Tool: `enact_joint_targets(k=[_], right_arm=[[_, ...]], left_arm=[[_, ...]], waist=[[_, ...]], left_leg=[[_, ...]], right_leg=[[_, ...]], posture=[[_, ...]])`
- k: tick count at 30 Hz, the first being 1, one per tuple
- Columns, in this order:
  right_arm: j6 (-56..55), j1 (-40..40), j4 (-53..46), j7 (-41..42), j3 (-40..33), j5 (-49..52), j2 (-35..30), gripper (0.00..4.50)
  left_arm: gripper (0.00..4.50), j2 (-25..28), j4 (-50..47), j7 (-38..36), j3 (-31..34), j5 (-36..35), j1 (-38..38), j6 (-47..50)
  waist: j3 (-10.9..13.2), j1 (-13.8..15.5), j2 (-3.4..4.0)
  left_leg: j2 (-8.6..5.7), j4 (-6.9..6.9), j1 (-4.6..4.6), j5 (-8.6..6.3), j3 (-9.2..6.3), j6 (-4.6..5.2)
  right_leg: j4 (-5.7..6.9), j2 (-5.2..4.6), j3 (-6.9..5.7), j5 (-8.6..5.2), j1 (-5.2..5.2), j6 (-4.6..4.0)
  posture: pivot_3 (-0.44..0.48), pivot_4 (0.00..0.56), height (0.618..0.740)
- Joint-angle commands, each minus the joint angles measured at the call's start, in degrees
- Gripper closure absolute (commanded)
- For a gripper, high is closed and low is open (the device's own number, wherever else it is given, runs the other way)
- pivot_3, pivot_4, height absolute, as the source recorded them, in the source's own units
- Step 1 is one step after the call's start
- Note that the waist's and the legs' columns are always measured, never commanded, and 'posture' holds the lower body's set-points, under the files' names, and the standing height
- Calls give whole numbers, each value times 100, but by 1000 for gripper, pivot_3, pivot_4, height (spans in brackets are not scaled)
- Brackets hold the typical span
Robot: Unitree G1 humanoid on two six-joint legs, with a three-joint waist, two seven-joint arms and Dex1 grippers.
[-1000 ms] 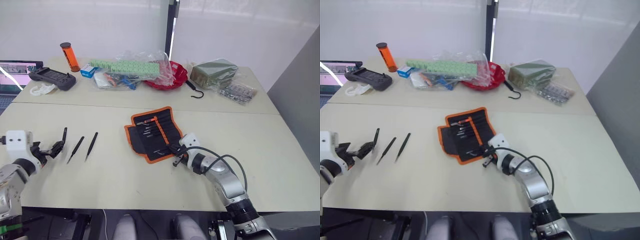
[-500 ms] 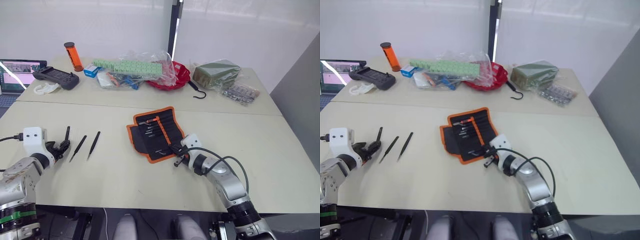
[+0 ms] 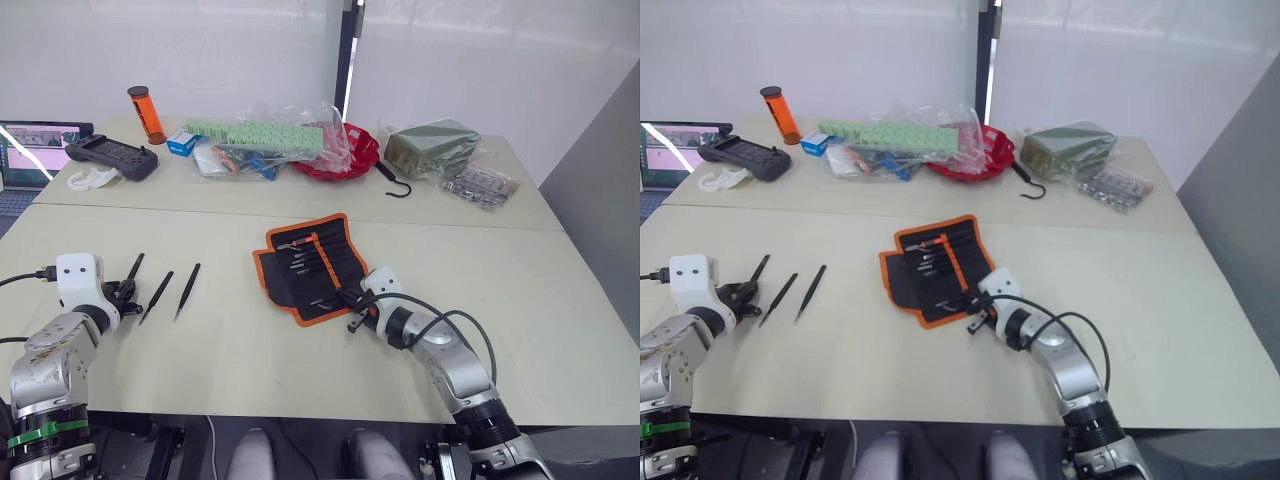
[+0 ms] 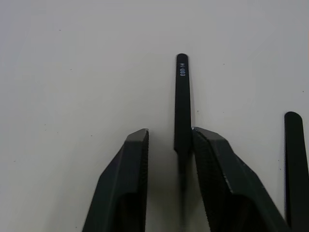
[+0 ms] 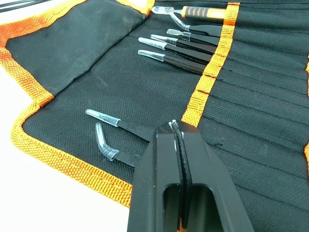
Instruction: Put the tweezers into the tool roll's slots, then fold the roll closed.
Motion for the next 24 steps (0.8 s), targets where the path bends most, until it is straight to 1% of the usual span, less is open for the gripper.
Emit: enact_joint_targets(k=[1, 8, 13, 17, 20, 22, 24], right_arm=[[255, 150, 390, -24, 124, -173, -34, 4500], [256, 154, 356, -23, 113, -158, -32, 4500], [263, 159, 351, -23, 113, -159, -25, 4500], [261, 196, 333, -32, 104, -165, -36, 4500], [280, 230, 294, -80, 68, -166, -36, 4500], [283, 271, 254, -137, 40, -165, -21, 4500], [294, 310, 209, -197, 17, -164, -4, 4500]], left_arm=[[4484, -112, -14, -13, -32, -83, -19, 68], [4484, -153, -199, 48, 267, -143, -191, -292], [4484, 113, -268, -152, 346, -218, -402, -494], [4484, 491, -802, -615, 51, -375, -542, -298], [4484, 788, -1056, -1161, -166, -662, -751, -47], [4484, 1130, -1235, -1850, -583, -871, -934, 129], [4484, 1381, -1314, -2364, -960, -988, -1149, 224]], waist=[[0, 1, 0], [0, -2, -2], [3, -6, -8], [3, -12, -8], [4, -14, -7], [6, -13, -6], [10, -15, -1]], left_leg=[[0, 0, 0, 0, 0, 0], [-1, 1, -2, 0, -3, -2], [0, 0, -7, 1, -8, -4], [0, -2, -11, 1, -7, -6], [0, -3, -11, -1, -7, -11], [-1, -3, -10, -1, -5, -12], [-1, -3, -15, -1, -7, -12]], right_leg=[[0, 0, 0, 0, 1, 0], [0, 0, -1, 0, 0, 0], [-1, 3, -3, 0, -5, 0], [-7, 2, -3, 0, -6, 0], [-10, 3, -3, 0, -6, 1], [-10, 2, -2, 0, -6, 1], [-12, 3, -3, 0, -9, 1]], posture=[[0, 150, 738], [0, 150, 738], [0, 150, 738], [0, 150, 738], [0, 150, 738], [0, 150, 738], [0, 150, 738]])
